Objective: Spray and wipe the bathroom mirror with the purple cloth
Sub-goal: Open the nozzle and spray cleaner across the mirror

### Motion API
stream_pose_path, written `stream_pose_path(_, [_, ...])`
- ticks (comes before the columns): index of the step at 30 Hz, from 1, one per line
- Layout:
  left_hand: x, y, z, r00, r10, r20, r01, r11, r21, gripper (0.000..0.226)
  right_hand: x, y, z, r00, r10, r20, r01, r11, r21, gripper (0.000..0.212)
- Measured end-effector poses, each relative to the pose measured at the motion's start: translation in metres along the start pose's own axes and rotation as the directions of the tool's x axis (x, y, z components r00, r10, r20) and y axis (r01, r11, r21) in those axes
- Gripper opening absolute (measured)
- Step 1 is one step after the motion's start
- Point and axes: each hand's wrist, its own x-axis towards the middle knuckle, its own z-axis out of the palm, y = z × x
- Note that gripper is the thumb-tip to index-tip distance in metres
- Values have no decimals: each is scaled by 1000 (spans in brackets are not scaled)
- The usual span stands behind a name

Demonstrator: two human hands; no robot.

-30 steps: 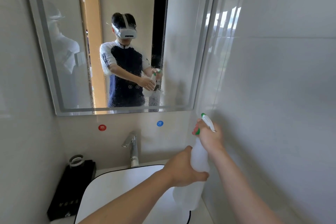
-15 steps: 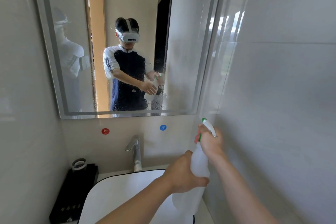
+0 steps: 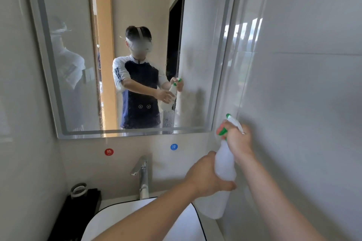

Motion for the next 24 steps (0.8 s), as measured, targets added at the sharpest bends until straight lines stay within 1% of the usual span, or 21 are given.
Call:
stream_pose_path(4, [22, 23, -12, 998, 40, -52, -40, 999, -10, 72, 29, -34, 3, 998, -38, 56, 38, 999, -10, 21])
stream_pose_path(7, [36, 32, -16, 998, 23, -57, -22, 1000, 12, 76, 43, -44, 5, 995, -47, 88, 46, 999, 22, 28])
stream_pose_path(12, [45, 35, -20, 999, 19, -39, -17, 998, 52, 88, 51, -41, 6, 999, 11, 52, -15, 997, 72, 34])
stream_pose_path(14, [48, 36, -22, 998, 19, -52, -16, 998, 58, 88, 53, -43, 6, 999, 3, 47, -6, 998, 70, 35])
stream_pose_path(18, [57, 46, -41, 996, 67, -63, -63, 996, 64, 79, 59, -61, 12, 997, -74, 35, 73, 996, 41, 23])
stream_pose_path(19, [60, 53, -51, 994, 90, -54, -86, 994, 71, 72, 63, -70, 14, 997, -80, 20, 79, 995, 60, 21])
stream_pose_path(21, [65, 69, -71, 989, 142, -49, -137, 986, 91, 50, 73, -90, 14, 996, -84, -7, 85, 993, 84, 19])
stream_pose_path(22, [68, 77, -79, 985, 163, -57, -157, 982, 104, 44, 77, -101, 13, 996, -87, -8, 87, 992, 89, 19])
stream_pose_path(24, [75, 87, -89, 976, 201, -82, -190, 975, 119, 43, 84, -119, 13, 993, -116, 18, 114, 990, 87, 23])
